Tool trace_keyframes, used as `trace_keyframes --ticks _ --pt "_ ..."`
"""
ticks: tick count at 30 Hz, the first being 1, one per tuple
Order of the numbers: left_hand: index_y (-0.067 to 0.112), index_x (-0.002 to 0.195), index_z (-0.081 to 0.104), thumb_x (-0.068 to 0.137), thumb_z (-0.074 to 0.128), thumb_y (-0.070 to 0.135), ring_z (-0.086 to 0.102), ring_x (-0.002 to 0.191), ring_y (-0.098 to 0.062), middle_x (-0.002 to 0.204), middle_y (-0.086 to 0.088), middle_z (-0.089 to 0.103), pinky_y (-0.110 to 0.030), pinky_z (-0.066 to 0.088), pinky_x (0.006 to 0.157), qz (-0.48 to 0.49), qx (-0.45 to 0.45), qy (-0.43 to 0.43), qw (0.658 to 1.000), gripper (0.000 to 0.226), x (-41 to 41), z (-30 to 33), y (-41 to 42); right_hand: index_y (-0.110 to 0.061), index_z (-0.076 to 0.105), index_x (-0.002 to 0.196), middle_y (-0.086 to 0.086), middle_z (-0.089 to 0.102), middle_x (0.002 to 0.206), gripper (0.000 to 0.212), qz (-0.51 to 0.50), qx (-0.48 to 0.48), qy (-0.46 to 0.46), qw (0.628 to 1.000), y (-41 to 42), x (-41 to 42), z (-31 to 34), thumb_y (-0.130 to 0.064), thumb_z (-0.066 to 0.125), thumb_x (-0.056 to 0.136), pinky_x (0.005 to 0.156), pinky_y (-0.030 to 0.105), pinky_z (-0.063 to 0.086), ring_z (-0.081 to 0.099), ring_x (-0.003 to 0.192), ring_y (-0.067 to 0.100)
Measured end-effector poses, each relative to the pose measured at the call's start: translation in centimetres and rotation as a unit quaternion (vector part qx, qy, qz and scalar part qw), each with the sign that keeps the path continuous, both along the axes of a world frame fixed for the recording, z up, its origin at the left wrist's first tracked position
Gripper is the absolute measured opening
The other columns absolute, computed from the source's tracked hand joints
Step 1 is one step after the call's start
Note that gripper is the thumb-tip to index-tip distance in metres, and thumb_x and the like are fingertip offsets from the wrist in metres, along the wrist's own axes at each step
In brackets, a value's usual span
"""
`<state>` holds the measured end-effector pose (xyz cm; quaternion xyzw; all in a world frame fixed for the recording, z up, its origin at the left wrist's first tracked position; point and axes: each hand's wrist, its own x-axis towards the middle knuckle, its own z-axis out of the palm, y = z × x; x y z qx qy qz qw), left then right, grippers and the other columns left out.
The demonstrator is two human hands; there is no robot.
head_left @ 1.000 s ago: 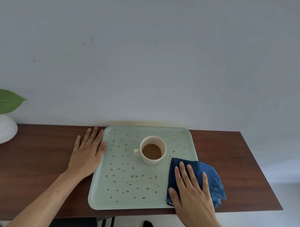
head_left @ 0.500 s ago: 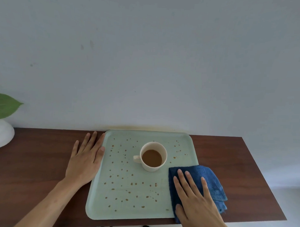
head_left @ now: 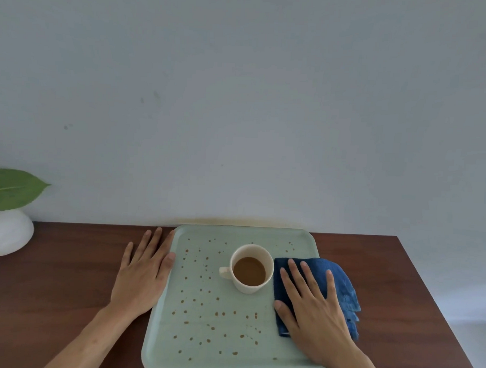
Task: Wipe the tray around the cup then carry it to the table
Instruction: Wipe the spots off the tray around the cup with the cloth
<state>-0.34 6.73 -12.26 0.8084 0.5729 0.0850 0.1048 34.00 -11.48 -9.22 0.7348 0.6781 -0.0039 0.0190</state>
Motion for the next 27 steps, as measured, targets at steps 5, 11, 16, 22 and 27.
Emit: trace_keyframes --ticks 5,11,16,22,27 --pt "0.042 0.162 -0.006 0.102 -0.005 0.055 -0.009 0.160 -0.009 0.174 0.010 0.000 -0.046 -0.001 0.131 0.005 0.000 0.013 1.000 0.061 0.1 0.2 -0.1 -0.026 0.020 0.166 0.000 0.012 0.175 0.076 -0.021 -0.002 0.016 1.000 2.3 0.9 -0.7 -0.069 0.009 0.105 0.127 0.062 0.004 0.009 0.162 0.023" --pt "0.043 0.162 -0.007 0.100 -0.005 0.052 -0.007 0.160 -0.010 0.174 0.010 0.001 -0.047 -0.001 0.131 0.012 -0.004 0.015 1.000 0.062 0.4 0.5 -0.1 -0.025 0.018 0.165 0.002 0.016 0.174 0.070 -0.007 -0.006 -0.001 1.000 1.1 0.9 -1.2 -0.065 0.013 0.108 0.125 0.062 0.004 0.011 0.161 0.025" --pt "0.040 0.163 -0.005 0.100 -0.004 0.050 -0.004 0.161 -0.012 0.175 0.008 0.004 -0.048 -0.001 0.131 0.011 0.000 0.012 1.000 0.063 0.5 0.6 -0.1 -0.029 0.006 0.166 -0.003 -0.001 0.175 0.071 -0.003 -0.026 0.001 1.000 -1.0 0.3 -1.0 -0.067 0.006 0.106 0.125 0.059 -0.005 -0.005 0.161 0.023" --pt "0.041 0.164 -0.003 0.101 -0.001 0.048 -0.003 0.161 -0.011 0.175 0.008 0.005 -0.048 0.001 0.131 0.013 0.003 0.010 1.000 0.063 0.5 0.5 -0.1 -0.019 0.050 0.155 0.005 0.042 0.164 0.067 0.020 0.020 -0.028 0.999 -4.0 -0.7 -0.4 -0.058 0.037 0.102 0.114 0.061 0.022 0.042 0.149 0.030" --pt "0.042 0.164 0.004 0.103 0.004 0.047 0.002 0.161 -0.014 0.174 0.005 0.011 -0.048 0.003 0.130 0.009 0.016 0.010 1.000 0.061 0.3 0.3 -0.1 -0.021 0.052 0.154 0.003 0.044 0.162 0.066 0.008 0.017 -0.036 0.999 -4.1 -0.8 -0.6 -0.059 0.039 0.101 0.113 0.060 0.022 0.044 0.148 0.029"
